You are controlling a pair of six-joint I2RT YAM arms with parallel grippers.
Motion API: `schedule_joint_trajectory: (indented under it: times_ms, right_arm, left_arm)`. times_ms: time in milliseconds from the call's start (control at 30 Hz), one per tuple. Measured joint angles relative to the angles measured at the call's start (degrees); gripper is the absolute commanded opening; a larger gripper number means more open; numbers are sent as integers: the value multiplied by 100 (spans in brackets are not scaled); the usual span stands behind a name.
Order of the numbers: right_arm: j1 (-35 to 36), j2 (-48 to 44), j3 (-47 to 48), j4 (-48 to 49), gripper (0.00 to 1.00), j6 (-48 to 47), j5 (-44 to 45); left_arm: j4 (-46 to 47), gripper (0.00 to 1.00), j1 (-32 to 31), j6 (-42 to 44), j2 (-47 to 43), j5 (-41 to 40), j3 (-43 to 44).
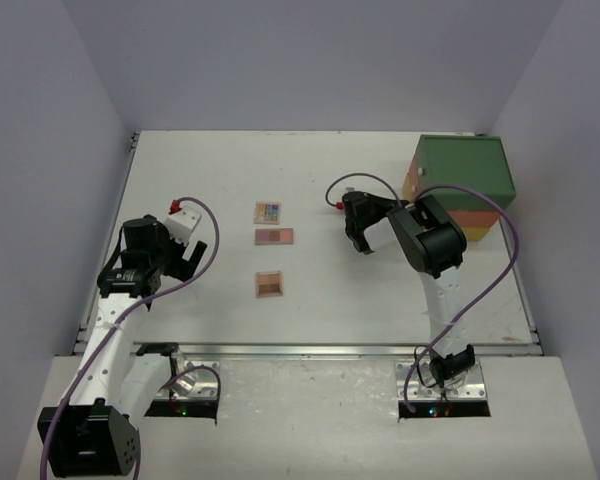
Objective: Organize the makeup
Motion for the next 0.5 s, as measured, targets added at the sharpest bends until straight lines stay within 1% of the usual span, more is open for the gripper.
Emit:
schedule_joint_trajectory:
  times_ms: [133, 300, 400, 500]
  right_arm:
    - [147, 57, 79, 37, 0, -75, 44]
    - [596, 162, 637, -256, 0, 73, 93]
    - [843, 177, 993, -726, 0, 434, 30]
    - [1035, 232, 1461, -1482, 0, 1001, -23]
  left_arm:
    - [0, 100, 0, 4, 0, -1, 0]
    - [-14, 100, 0, 18, 0, -3, 0]
    - [-26, 100, 0, 26, -2, -3, 0]
    - [-29, 100, 0, 44, -4, -3, 0]
